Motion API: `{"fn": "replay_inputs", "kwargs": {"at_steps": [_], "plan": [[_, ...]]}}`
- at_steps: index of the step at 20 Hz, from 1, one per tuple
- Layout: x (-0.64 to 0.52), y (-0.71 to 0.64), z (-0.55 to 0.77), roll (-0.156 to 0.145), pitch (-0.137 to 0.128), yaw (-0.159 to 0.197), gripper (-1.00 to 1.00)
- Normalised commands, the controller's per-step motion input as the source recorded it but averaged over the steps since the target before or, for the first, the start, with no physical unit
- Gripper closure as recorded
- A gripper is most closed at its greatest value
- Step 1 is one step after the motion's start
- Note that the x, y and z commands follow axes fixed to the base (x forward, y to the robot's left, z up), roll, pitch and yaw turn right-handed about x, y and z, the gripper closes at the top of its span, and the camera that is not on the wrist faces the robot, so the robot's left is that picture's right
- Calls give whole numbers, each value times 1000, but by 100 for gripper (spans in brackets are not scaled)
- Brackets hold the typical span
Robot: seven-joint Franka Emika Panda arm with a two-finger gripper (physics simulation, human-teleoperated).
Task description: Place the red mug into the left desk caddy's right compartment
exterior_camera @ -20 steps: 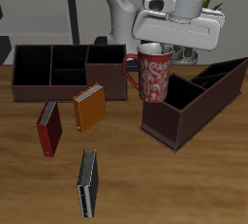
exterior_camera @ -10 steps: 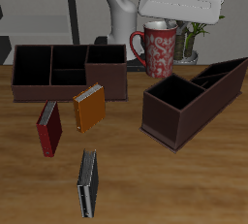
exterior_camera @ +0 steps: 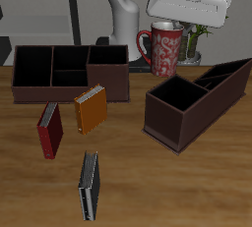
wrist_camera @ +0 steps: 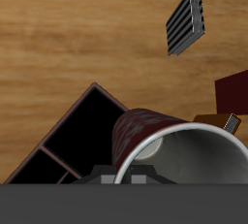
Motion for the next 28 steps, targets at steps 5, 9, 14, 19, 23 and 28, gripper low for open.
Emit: {"fn": "replay_inputs", "kwargs": {"at_steps": [5, 9, 14, 19, 23, 28], "plan": [[-4, 416, -234, -19, 44, 35, 100], [0, 453, -67, 15, 9, 22, 100], [99, 260, 22, -29, 9, 14, 100], [131, 172, -70, -78, 10, 15, 100], [88, 120, -107, -33, 4, 33, 100], [46, -114, -94, -31, 3, -6, 100]]}}
